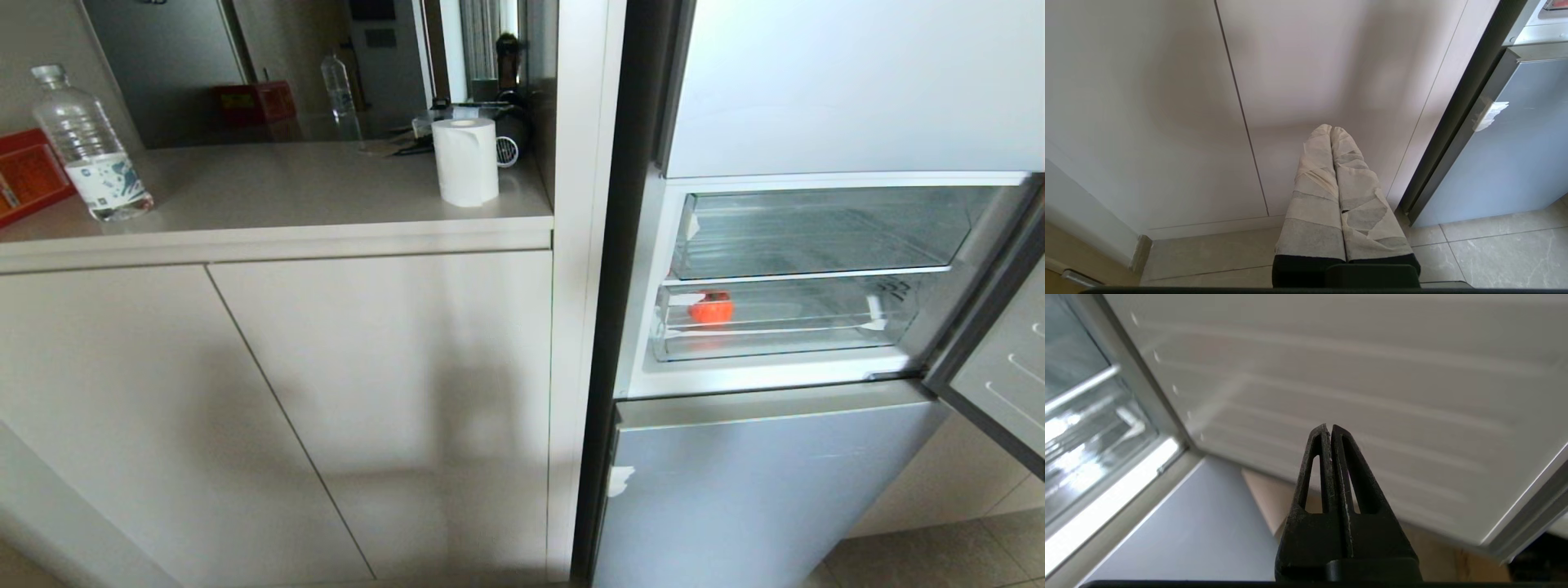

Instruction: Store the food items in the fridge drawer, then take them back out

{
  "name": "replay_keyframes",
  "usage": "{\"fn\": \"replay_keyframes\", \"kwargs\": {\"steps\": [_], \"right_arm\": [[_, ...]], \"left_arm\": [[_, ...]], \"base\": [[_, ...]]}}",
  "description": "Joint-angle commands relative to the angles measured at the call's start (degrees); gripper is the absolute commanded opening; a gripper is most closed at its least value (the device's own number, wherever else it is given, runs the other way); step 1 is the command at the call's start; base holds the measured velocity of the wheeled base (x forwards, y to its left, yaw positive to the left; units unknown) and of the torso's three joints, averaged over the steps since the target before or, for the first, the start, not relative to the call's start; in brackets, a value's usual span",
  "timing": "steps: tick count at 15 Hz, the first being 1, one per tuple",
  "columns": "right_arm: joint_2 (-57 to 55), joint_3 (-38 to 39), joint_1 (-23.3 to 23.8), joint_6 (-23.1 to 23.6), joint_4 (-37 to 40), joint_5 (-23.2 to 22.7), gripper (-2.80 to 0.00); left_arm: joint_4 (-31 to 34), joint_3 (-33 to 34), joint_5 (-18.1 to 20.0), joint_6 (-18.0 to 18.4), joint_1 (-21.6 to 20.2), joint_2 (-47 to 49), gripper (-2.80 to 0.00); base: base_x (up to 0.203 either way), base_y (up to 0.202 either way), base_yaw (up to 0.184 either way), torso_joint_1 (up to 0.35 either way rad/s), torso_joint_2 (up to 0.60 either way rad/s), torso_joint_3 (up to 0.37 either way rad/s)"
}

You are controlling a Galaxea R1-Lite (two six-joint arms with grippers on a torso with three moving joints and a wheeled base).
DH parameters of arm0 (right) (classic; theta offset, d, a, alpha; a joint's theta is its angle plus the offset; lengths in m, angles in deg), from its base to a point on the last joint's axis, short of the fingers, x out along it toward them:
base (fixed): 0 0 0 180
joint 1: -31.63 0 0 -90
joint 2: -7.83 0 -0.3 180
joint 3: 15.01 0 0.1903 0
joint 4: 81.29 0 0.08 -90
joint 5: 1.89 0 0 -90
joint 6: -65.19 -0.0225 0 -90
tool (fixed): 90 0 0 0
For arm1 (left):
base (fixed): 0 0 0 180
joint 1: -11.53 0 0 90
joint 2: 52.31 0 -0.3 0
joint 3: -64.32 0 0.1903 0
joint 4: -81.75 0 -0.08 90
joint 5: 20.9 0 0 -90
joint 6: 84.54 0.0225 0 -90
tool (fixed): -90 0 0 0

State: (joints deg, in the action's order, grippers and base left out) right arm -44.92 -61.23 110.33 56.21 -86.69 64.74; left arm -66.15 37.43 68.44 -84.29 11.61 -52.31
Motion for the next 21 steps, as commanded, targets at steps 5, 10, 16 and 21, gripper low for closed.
{"fn": "replay_keyframes", "kwargs": {"steps": [5,10,16,21], "right_arm": [[1.1,-0.3,1.0,0.6,-0.2,-0.1,-2.8],[1.9,0.0,1.6,0.5,-0.2,-0.1,-2.8],[2.1,0.7,2.9,0.7,-0.2,-0.1,-2.8],[-3.8,0.1,2.3,2.4,-1.1,-0.1,-2.8]], "left_arm": [[0.1,0.0,0.0,0.0,0.0,-0.1,-2.8],[0.1,0.0,0.0,0.0,0.0,-0.1,-2.8],[0.1,0.0,0.0,0.0,0.0,-0.1,-2.8],[0.1,0.0,0.0,0.0,0.0,-0.1,-2.8]], "base": [[0.0,0.0,0.0,0.0,0.0,0.0],[0.0,0.004,-0.121,0.002,0.0,-0.001],[-0.002,0.008,-0.173,0.002,0.0,0.004],[-0.001,0.008,-0.154,0.004,0.0,0.004]]}}
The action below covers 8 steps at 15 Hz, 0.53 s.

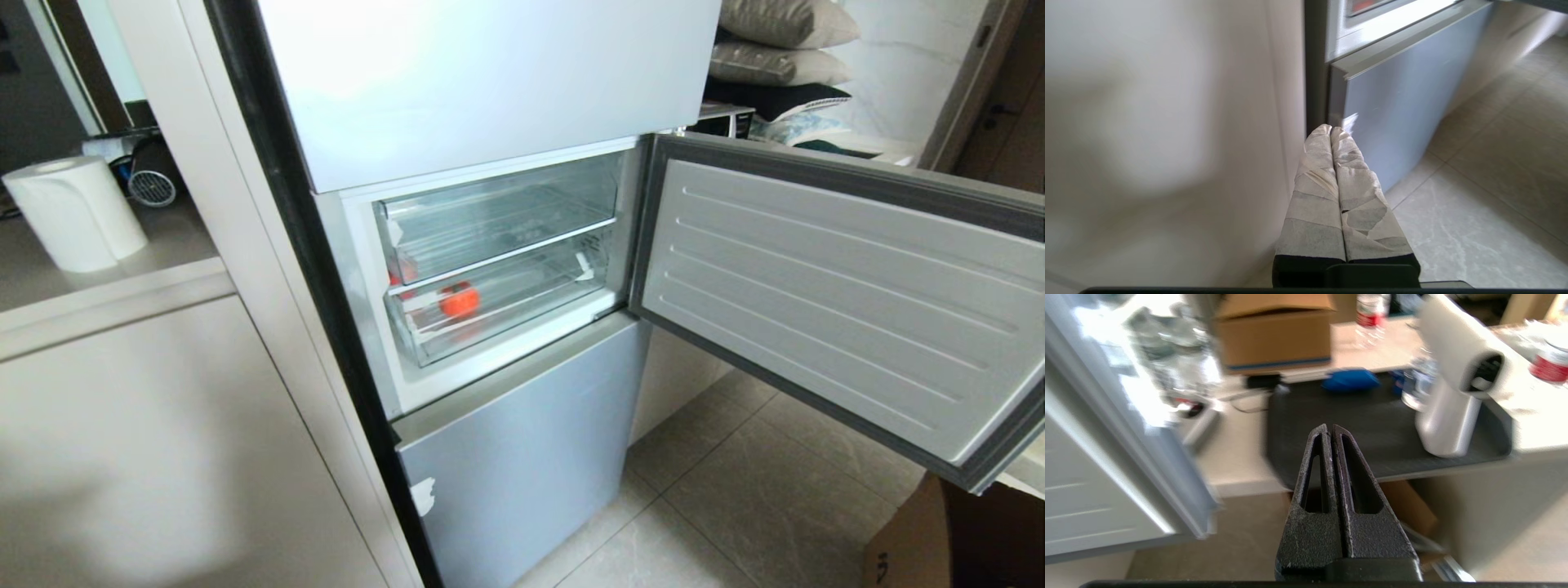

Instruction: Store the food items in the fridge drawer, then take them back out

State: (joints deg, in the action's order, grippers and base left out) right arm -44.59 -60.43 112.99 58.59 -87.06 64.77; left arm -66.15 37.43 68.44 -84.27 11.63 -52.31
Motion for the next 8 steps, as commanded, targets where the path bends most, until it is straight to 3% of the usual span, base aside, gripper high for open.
{"fn": "replay_keyframes", "kwargs": {"steps": [1,5,8], "right_arm": [[-7.1,-1.7,-0.9,0.0,-1.7,-0.2,-2.8],[-22.7,-7.6,-3.3,-1.5,-8.9,-2.0,-2.8],[-32.8,-12.7,-8.0,-10.5,-16.2,-6.8,-2.8]], "left_arm": [[0.1,0.0,0.0,0.0,0.0,-0.1,-2.8],[0.1,0.0,0.0,0.0,0.0,-0.1,-2.8],[0.1,0.0,0.0,0.0,0.0,-0.1,-2.8]], "base": [[0.001,-0.007,-0.076,0.002,0.0,0.002],[0.0,0.0,0.0,0.0,0.0,0.0],[0.0,0.0,0.0,0.0,0.0,0.0]]}}
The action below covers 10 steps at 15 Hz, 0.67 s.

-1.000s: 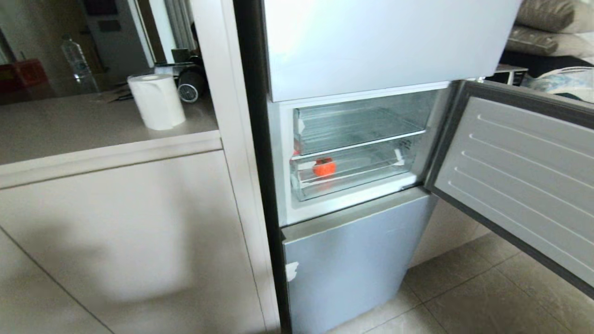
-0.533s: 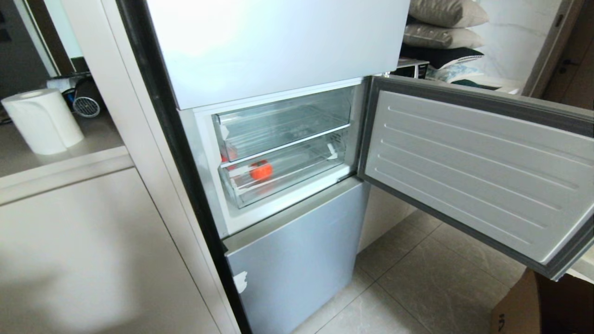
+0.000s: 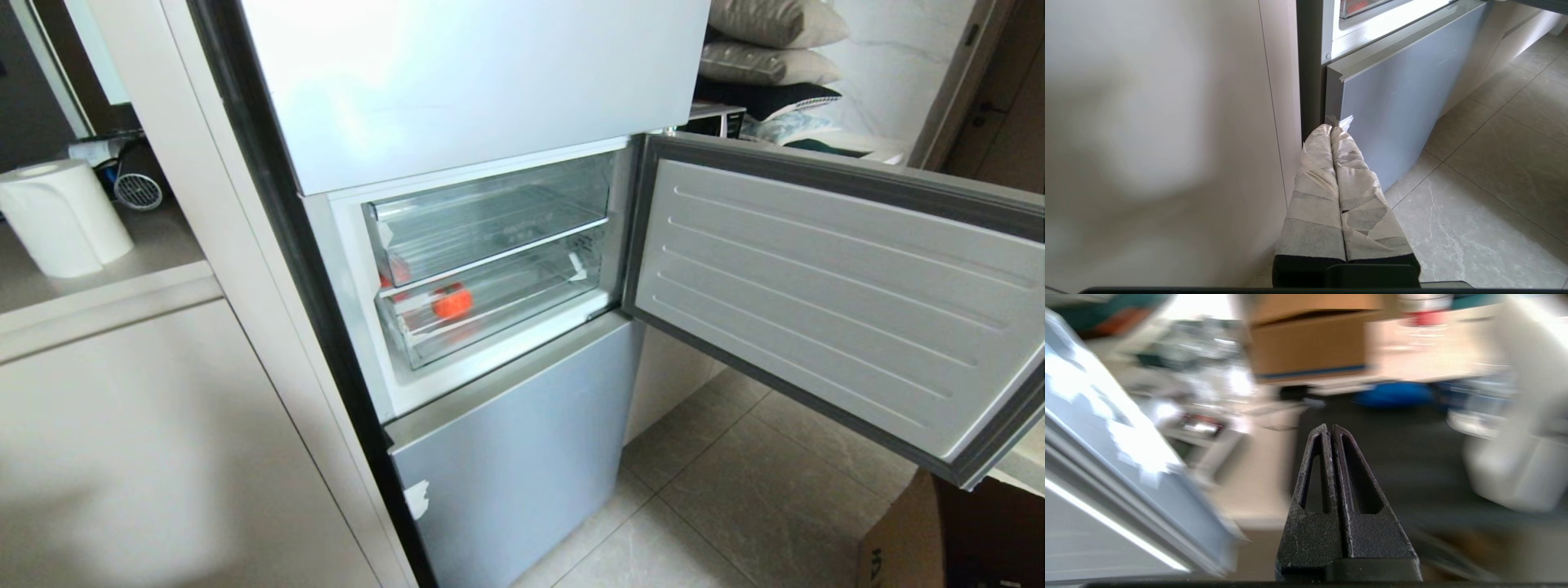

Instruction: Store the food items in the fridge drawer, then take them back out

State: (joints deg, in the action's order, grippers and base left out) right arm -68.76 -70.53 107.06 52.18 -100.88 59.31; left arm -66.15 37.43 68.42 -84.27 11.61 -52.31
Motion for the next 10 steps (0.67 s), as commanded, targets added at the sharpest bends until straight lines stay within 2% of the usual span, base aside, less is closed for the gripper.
{"fn": "replay_keyframes", "kwargs": {"steps": [1,3,5,7,10], "right_arm": [[-11.6,-4.9,-3.2,-8.8,-4.3,-2.5,-2.8],[-16.8,-9.1,-5.1,-19.5,-9.6,-5.6,-2.8],[-20.3,-12.4,-6.6,-29.0,-15.5,-11.9,-2.8],[-23.3,-15.4,-8.0,-35.4,-17.5,-18.3,-2.8],[-28.2,-20.8,-10.4,-41.6,-17.7,-21.7,-2.8]], "left_arm": [[0.1,0.0,0.0,0.0,0.0,-0.1,-2.8],[0.1,0.0,0.0,0.0,0.0,-0.1,-2.8],[0.1,0.0,0.0,0.0,0.0,-0.1,-2.8],[0.1,0.0,0.0,0.0,0.0,-0.1,-2.8],[0.1,0.0,0.0,0.0,0.0,-0.1,-2.8]], "base": [[0.0,0.0,0.0,0.0,0.0,0.0],[0.0,0.0,0.0,0.0,0.0,0.0],[0.0,0.0,0.0,0.0,0.0,0.0],[0.0,0.0,0.0,0.0,0.0,0.0],[0.0,0.0,0.0,0.0,0.0,0.0]]}}
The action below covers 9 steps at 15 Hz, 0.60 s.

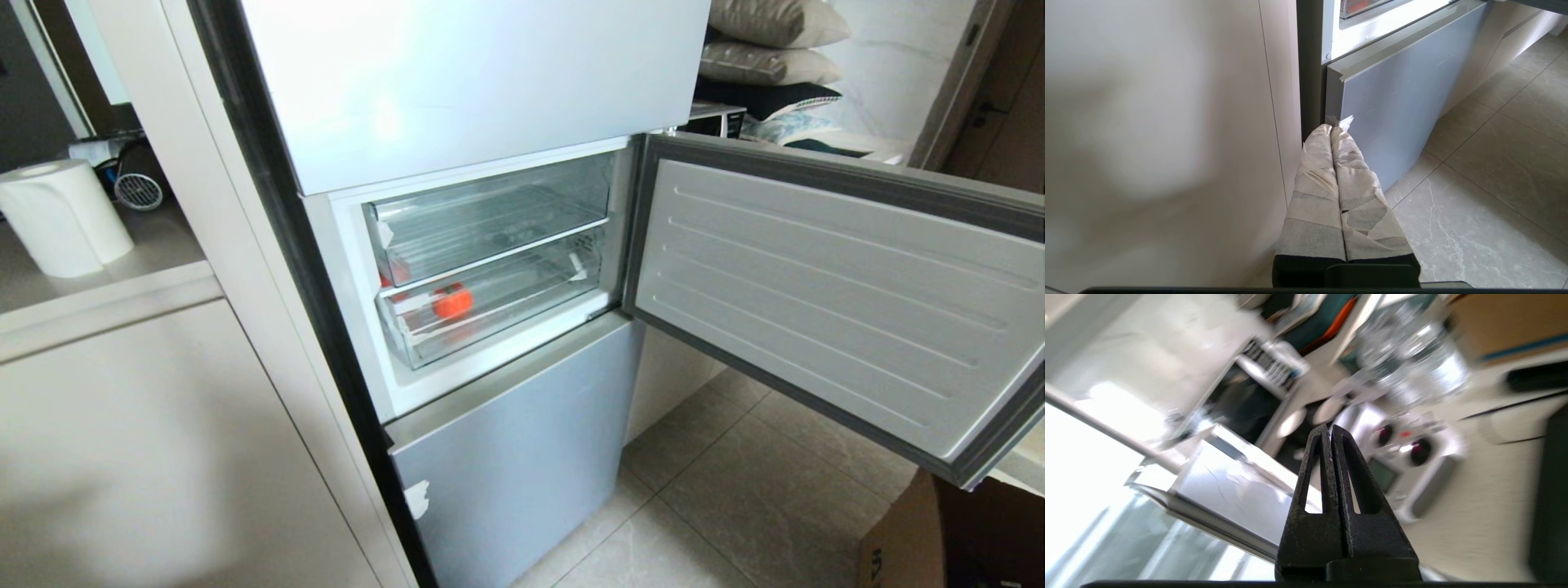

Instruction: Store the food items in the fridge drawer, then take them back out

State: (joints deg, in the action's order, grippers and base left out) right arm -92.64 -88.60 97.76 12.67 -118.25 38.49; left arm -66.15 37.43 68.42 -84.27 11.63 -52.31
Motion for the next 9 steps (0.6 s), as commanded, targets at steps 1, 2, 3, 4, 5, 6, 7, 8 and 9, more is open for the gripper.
{"fn": "replay_keyframes", "kwargs": {"steps": [1,2,3,4,5,6,7,8,9], "right_arm": [[-6.1,-4.8,-1.6,-3.8,-0.3,-1.6,-2.8],[-7.9,-7.5,-1.9,-6.0,-0.2,-2.8,-2.8],[-9.5,-10.1,-2.1,-9.1,-0.2,-4.5,-2.8],[-10.8,-12.1,-2.3,-12.7,-0.1,-6.7,-2.8],[-12.0,-13.5,-2.6,-16.0,-0.1,-9.6,-2.8],[-12.7,-13.8,-3.3,-17.5,-0.1,-11.0,-2.8],[-13.4,-13.9,-4.2,-17.8,-0.1,-11.3,-2.8],[-14.5,-13.9,-5.3,-18.1,0.0,-11.4,-2.8],[-15.5,-13.9,-6.4,-19.0,0.0,-11.4,-2.8]], "left_arm": [[0.1,0.0,0.0,0.0,0.0,-0.1,-2.8],[0.1,0.0,0.0,0.0,0.0,-0.1,-2.8],[0.1,0.0,0.0,0.0,0.0,-0.1,-2.8],[0.1,0.0,0.0,0.0,0.0,-0.1,-2.8],[0.1,0.0,0.0,0.0,0.0,-0.1,-2.8],[0.1,0.0,0.0,0.0,0.0,-0.1,-2.8],[0.1,0.0,0.0,0.0,0.0,-0.1,-2.8],[0.1,0.0,0.0,0.0,0.0,-0.1,-2.8],[0.1,0.0,0.0,0.0,0.0,-0.1,-2.8]], "base": [[0.0,0.0,0.0,0.0,0.0,0.0],[0.0,0.0,0.0,0.0,0.0,0.0],[0.0,0.0,0.0,0.0,0.0,0.0],[0.0,0.0,0.0,0.0,0.0,0.0],[0.0,0.0,0.0,0.0,0.0,0.0],[0.0,0.0,0.0,0.0,0.0,0.0],[0.0,0.0,0.0,0.0,0.0,0.0],[0.0,0.0,0.0,0.0,0.0,0.0],[0.0,0.0,0.0,0.0,0.0,0.0]]}}
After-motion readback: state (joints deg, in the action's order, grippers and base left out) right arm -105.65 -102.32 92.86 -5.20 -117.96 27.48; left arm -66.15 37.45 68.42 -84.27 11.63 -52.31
